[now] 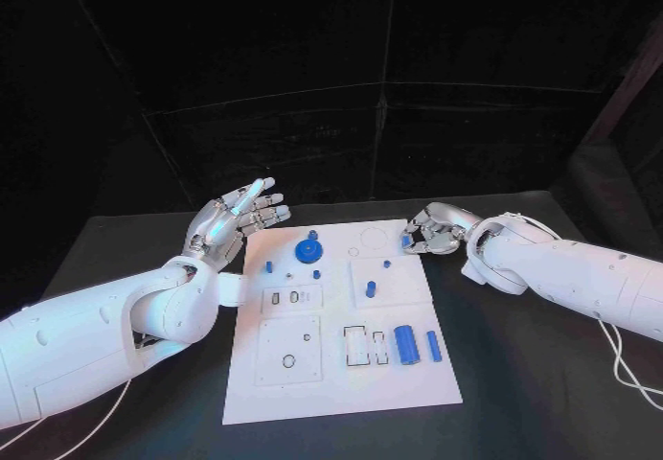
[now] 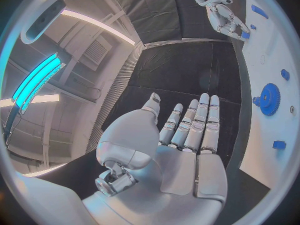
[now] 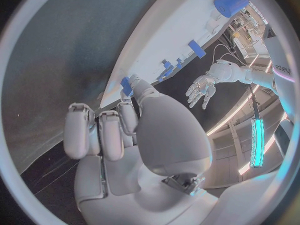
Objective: Assemble the parts on the task board
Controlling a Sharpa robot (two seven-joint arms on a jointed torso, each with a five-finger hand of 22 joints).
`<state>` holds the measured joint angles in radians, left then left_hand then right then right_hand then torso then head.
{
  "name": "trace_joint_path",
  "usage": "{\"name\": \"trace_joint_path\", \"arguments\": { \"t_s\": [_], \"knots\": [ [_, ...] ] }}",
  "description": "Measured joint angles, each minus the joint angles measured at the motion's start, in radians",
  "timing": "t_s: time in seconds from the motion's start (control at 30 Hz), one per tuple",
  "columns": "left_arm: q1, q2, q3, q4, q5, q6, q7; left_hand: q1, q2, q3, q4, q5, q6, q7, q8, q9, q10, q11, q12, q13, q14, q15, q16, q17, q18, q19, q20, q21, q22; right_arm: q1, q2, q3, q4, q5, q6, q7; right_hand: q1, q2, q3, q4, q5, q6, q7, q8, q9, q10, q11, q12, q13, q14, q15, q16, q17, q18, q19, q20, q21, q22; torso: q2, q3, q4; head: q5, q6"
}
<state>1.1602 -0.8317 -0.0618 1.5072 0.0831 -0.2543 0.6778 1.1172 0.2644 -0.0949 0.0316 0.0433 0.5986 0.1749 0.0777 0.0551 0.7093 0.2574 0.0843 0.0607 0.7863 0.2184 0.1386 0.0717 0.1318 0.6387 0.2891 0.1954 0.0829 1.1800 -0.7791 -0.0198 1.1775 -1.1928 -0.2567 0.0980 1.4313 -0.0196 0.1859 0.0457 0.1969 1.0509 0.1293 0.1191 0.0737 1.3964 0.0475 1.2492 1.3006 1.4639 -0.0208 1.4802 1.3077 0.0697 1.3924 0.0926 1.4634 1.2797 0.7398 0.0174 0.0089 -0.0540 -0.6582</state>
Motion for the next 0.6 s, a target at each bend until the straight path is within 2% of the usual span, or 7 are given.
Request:
{"name": "trace_joint_path", "arguments": {
  "t_s": [0.2, 0.4, 0.47, 0.6],
  "knots": [
    [0.0, 0.0, 0.0, 0.0, 0.0, 0.001, 0.0, 0.0, 0.0, 0.0, 0.0, 0.0, 0.0, 0.0, 0.0, 0.0, 0.0, 0.0, 0.0, 0.0, 0.0, 0.0, 0.0, 0.0, 0.0, 0.0, 0.0, 0.0, 0.0, 0.0, 0.002, 0.0, 0.013, 0.009, -0.043, 0.001, 0.01, 0.017, 0.036, -0.01, -0.006, 0.009, 0.001, 0.006, -0.001, 0.004, -0.007, 0.0, 0.002, 0.001, -0.005, 0.0, 0.0, 0.0, 0.0, -0.007, 0.0, 0.001, 0.0, 0.0001, -0.0003, 0.0, -0.002],
    [0.0, -0.003, 0.0, 0.002, 0.0, 0.001, 0.0, 0.0, 0.0, 0.0, 0.0, 0.0, 0.0, 0.0, 0.0, 0.0, 0.0, 0.0, 0.0, 0.0, 0.0, 0.0, 0.0, 0.0, 0.0, 0.0, 0.0, 0.0, 0.0, 0.0, -0.01, 0.0, 0.047, 0.015, -0.097, -0.003, 0.005, 0.023, 0.046, -0.015, -0.011, 0.009, 0.001, 0.006, -0.001, 0.004, -0.007, 0.0, 0.001, -0.001, -0.006, 0.0, 0.0, 0.0, 0.0, -0.007, 0.0, 0.002, -0.001, -0.0011, -0.0004, 0.0, -0.003],
    [0.0, -0.006, 0.0, 0.004, 0.0, 0.001, 0.0, 0.0, 0.0, 0.0, 0.0, 0.0, 0.0, 0.0, 0.0, 0.0, 0.0, 0.0, 0.0, 0.0, 0.0, 0.0, 0.0, 0.0, 0.0, 0.0, 0.0, 0.0, 0.0, 0.0, -0.019, 0.001, 0.069, 0.017, -0.111, -0.009, 0.003, 0.026, 0.047, -0.014, -0.011, 0.009, 0.001, 0.006, -0.001, 0.004, -0.007, 0.0, 0.0, -0.001, -0.006, 0.0, 0.0, 0.0, 0.0, -0.007, 0.0, 0.002, -0.002, -0.0018, -0.001, 0.0, -0.002],
    [0.0, -0.009, 0.0, 0.007, 0.0, 0.001, 0.0, 0.0, 0.0, 0.0, 0.0, 0.0, 0.0, 0.0, 0.0, 0.0, 0.0, 0.0, 0.0, 0.0, 0.0, 0.0, 0.0, 0.0, 0.0, 0.0, 0.0, 0.0, 0.0, 0.001, -0.039, 0.001, 0.157, 0.026, -0.143, -0.052, -0.001, 0.03, 0.047, -0.014, -0.011, 0.009, 0.001, 0.005, -0.001, 0.004, -0.007, 0.0, -0.004, -0.001, -0.006, 0.0, 0.0, 0.0, 0.0, -0.007, 0.0, 0.0, -0.004, -0.0056, -0.0022, 0.0, 0.0]
  ]
}}
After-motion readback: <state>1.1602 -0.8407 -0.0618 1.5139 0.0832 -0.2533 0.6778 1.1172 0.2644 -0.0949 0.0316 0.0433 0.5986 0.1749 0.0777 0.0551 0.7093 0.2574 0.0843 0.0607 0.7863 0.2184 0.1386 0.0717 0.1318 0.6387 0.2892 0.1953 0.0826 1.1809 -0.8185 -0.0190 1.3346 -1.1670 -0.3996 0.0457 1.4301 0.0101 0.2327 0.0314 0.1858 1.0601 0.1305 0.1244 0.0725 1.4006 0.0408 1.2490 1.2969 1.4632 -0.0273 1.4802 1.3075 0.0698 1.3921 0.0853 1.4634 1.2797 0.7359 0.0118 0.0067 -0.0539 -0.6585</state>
